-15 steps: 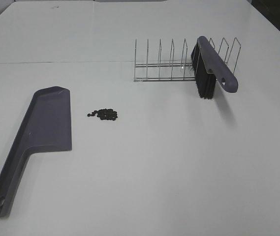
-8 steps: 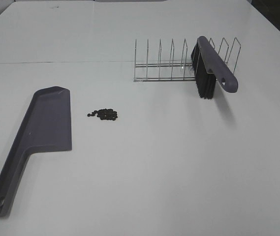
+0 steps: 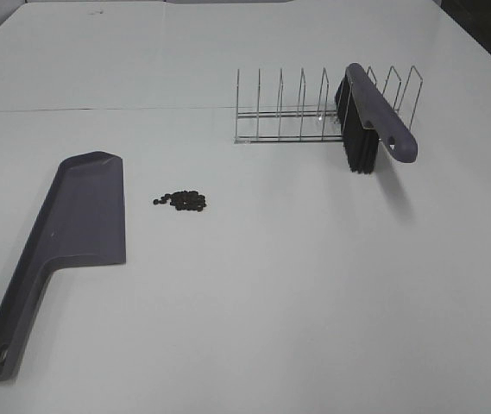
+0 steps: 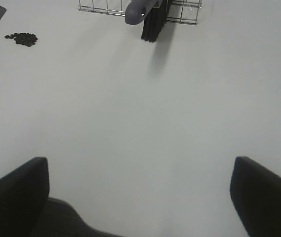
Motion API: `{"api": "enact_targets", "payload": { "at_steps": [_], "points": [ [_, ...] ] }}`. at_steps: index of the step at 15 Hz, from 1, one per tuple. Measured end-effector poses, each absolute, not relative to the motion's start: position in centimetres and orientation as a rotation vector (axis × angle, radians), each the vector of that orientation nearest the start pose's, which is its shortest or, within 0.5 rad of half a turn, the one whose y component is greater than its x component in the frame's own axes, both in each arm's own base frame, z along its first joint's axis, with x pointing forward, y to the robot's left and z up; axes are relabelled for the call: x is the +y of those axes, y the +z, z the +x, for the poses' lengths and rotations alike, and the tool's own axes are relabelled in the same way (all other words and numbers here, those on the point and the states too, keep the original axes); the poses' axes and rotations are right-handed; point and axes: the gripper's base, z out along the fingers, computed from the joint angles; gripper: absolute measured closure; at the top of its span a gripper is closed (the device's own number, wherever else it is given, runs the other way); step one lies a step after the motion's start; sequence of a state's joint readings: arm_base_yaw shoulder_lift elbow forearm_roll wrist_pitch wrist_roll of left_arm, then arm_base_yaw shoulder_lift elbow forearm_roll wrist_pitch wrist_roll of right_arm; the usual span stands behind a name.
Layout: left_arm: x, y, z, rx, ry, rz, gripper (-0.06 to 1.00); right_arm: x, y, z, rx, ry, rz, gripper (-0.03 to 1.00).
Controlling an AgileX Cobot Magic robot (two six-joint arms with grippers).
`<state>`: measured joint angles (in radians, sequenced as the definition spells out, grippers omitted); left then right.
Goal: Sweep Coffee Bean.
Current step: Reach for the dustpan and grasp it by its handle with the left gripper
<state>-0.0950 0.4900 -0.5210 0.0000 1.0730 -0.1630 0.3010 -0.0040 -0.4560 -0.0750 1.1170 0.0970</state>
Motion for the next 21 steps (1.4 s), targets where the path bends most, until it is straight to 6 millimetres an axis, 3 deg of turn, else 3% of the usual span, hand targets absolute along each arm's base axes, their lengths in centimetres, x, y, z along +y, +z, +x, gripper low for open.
{"api": "enact_targets", "payload": {
  "at_steps": [5, 6, 12, 14, 17, 21],
  "points": [
    [-2.1, 24.9, 13.8, 2.741, -0.217, -0.212, 0.18, -0.7, 26.1, -0.1, 2.131, 0.142, -0.214, 0.04],
    [-2.9, 23.2, 16.8, 2.823, -0.29, -0.284, 0.18, -0.7, 26.1, -0.1, 2.131, 0.142, -0.214, 0.04],
    [-5.7, 18.1, 24.4, 2.973, -0.26, -0.246, 0.18, -0.7, 26.1, -0.1, 2.131, 0.142, -0.214, 0.04],
    [-6.3, 16.4, 25.8, 3.014, -0.247, -0.252, 0.18, -0.7, 26.1, -0.1, 2.131, 0.142, -0.214, 0.04],
    [-6.6, 11.9, 27.7, 3.071, -0.204, -0.32, 0.18, -0.7, 26.1, -0.1, 2.131, 0.142, -0.214, 0.04],
    [-6.7, 10.0, 28.2, 3.076, -0.185, -0.332, 0.19, -0.7, 26.1, -0.1, 2.131, 0.142, -0.214, 0.04]
  ]
}}
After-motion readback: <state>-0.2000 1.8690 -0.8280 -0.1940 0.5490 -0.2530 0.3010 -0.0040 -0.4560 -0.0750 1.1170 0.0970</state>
